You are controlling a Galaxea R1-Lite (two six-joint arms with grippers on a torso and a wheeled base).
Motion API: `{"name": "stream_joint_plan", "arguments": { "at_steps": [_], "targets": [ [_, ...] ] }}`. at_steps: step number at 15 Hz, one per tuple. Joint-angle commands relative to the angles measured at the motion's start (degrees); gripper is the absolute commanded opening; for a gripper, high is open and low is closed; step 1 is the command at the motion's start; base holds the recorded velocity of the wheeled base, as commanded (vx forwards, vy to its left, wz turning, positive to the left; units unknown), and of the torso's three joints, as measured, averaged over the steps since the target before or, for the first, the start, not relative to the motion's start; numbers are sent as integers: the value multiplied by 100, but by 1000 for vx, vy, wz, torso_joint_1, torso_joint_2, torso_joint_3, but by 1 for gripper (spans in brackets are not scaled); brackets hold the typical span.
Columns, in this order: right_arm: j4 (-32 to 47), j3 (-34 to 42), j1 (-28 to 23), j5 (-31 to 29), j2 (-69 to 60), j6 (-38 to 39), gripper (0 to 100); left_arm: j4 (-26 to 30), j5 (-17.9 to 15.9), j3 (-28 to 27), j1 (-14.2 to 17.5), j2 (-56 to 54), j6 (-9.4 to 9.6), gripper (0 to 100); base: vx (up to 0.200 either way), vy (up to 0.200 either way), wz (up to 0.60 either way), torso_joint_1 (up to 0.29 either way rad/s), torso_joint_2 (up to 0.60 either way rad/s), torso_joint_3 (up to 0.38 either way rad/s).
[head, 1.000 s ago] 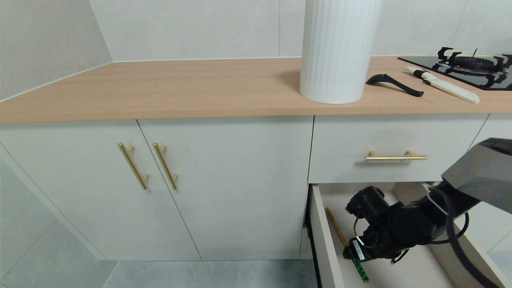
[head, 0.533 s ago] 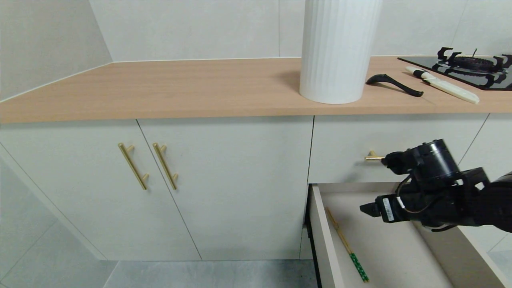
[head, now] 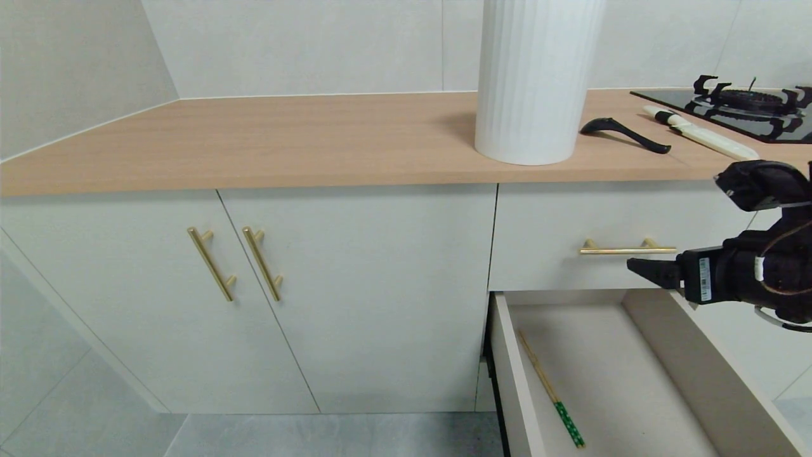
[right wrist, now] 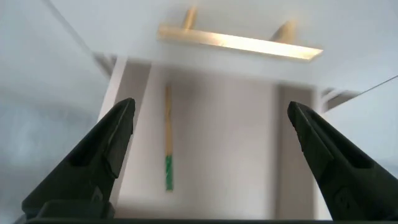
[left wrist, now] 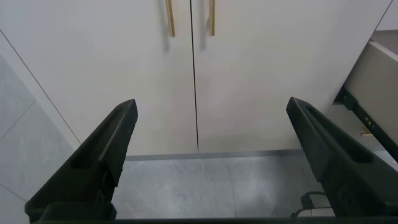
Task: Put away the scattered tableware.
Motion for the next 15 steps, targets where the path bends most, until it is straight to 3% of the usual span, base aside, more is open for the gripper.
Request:
{"name": "stream_joint_plan", "arguments": {
  "at_steps": [1,7,15],
  "targets": [
    [-79,-3,-138,0,-227,-13,100,-1,3,0,1,2,2,100,0,0,0,0,0,0],
    [-149,15,-208,0,-227,-40,100,-1,-6,0,1,2,2,100,0,0,0,56,-199,-180],
    [-175,-47,-384,62,-201,-110,100,-1,3,0,1,2,2,100,0,0,0,175,-498,-289]
  ]
}}
